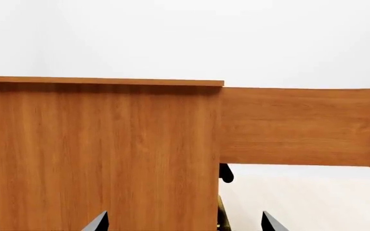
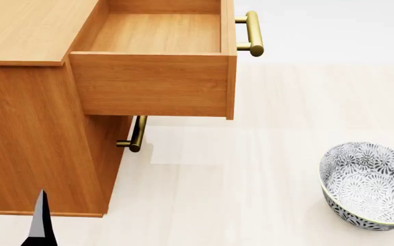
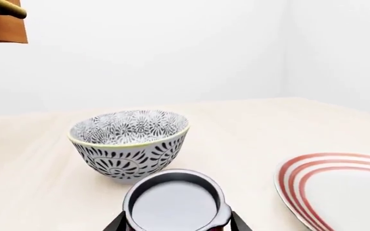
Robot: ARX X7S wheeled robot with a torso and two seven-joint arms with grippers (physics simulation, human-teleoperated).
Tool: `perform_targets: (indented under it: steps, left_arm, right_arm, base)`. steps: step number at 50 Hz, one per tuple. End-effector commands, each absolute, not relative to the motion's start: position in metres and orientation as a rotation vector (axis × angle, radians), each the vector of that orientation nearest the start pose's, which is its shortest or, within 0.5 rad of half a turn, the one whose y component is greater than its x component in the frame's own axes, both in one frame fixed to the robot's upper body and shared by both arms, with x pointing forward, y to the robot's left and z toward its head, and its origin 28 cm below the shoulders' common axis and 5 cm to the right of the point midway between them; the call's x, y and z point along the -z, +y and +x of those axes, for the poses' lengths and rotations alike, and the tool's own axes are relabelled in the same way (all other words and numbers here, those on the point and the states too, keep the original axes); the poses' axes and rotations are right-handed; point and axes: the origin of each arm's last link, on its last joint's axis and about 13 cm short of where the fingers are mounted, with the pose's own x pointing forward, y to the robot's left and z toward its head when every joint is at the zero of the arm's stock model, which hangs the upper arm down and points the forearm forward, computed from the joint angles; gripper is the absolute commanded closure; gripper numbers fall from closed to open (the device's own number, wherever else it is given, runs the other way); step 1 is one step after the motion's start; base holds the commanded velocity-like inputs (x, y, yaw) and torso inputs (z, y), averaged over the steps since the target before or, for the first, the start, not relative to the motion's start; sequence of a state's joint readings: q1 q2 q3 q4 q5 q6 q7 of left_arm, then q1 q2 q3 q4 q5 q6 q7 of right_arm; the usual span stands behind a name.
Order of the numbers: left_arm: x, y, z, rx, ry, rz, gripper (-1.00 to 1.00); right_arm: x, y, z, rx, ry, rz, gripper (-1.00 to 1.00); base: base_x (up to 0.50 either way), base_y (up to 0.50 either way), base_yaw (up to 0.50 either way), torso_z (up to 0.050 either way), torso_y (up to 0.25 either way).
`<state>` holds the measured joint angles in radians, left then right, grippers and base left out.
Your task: Put the ketchup in the top drawer of the cabinet.
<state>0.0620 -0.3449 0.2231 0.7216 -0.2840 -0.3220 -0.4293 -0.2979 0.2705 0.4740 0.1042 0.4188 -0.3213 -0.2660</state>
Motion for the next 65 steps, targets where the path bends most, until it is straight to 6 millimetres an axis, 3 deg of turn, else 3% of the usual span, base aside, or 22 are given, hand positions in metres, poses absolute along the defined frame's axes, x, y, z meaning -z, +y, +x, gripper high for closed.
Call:
perform_targets:
  steps: [1,11,31,45,65]
  left_arm:
    - [-0.121,0.204,0.169,-0.014,-0.24,-0.02,-1.0]
    - [-0.12,0.203,0.171,-0.013,-0.237,-0.015,-1.0]
    - [-0.119,0.202,0.173,-0.003,-0.228,-0.019,-1.0]
    - [-0.119,0.202,0.174,0.003,-0.228,-0.025,-1.0]
    - [-0.119,0.2,0.175,0.008,-0.225,-0.026,-1.0]
  right_arm:
    - [0.001,-0.26,0.112,0.244,-0.077,-0.007,1.0]
    - [-0.002,-0.258,0.113,0.25,-0.078,-0.005,1.0]
    - [-0.068,-0.251,0.123,0.225,-0.193,-0.046,1.0]
    - [-0.131,-0.242,0.134,0.221,-0.273,-0.081,1.0]
    - [-0.188,-0.233,0.142,0.23,-0.325,-0.092,1.0]
  base:
    - [0.0,0.0,0.0,0.0,0.0]
    - [0.0,0.0,0.0,0.0,0.0]
    - [0.0,0.0,0.0,0.0,0.0]
    - [0.0,0.0,0.0,0.0,0.0]
    - [0.0,0.0,0.0,0.0,0.0]
